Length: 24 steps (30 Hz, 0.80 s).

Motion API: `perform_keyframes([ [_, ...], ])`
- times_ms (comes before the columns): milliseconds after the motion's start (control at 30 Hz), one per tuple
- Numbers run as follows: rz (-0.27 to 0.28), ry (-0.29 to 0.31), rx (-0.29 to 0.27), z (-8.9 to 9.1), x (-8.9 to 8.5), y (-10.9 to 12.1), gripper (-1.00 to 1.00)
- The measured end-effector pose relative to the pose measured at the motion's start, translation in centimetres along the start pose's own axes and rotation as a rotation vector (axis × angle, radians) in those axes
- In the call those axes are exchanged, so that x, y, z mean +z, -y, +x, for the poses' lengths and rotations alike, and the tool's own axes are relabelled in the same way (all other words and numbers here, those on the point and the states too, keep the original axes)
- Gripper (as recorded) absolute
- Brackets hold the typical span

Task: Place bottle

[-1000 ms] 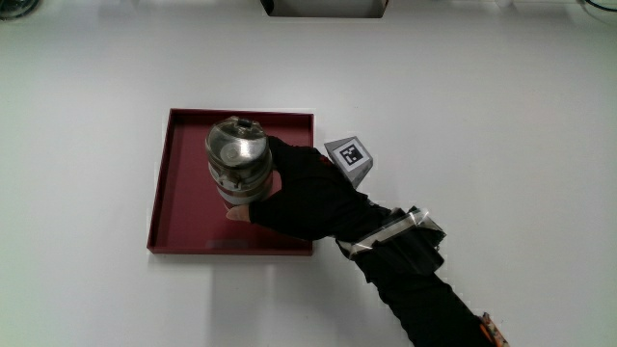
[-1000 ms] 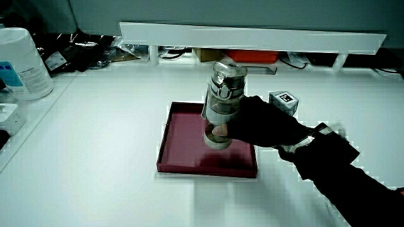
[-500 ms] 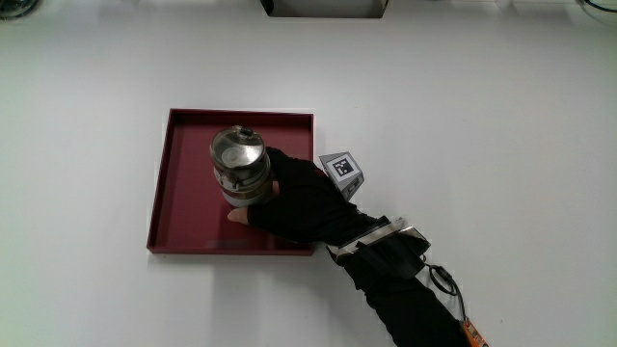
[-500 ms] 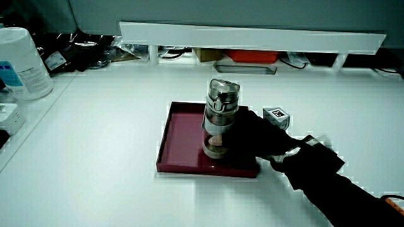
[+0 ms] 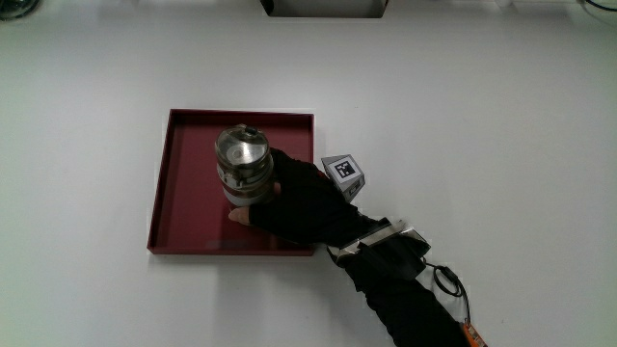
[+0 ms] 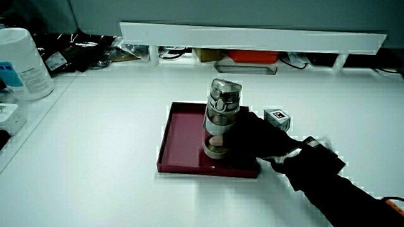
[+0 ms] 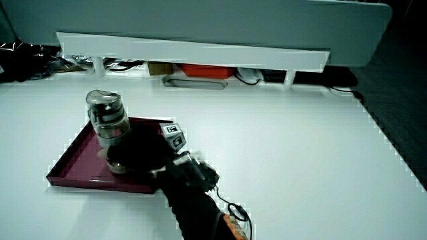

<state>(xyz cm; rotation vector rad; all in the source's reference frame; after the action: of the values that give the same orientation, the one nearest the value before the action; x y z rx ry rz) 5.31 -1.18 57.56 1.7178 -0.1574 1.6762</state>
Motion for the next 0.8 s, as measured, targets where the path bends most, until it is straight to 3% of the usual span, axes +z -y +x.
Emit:
perform_keyframes([
  [400, -0.034, 0.003, 0.004, 0.0, 0.0, 0.2, -0.48],
  [467, -0.045, -0.004, 0.027, -0.1, 0.4, 0.2, -0.55],
  [733, -0.109, 0.045, 0.023, -3.1, 2.0, 2.7, -0.83],
  [800, -0.134, 0.103, 0.022, -3.6, 2.8, 3.4, -0.9],
])
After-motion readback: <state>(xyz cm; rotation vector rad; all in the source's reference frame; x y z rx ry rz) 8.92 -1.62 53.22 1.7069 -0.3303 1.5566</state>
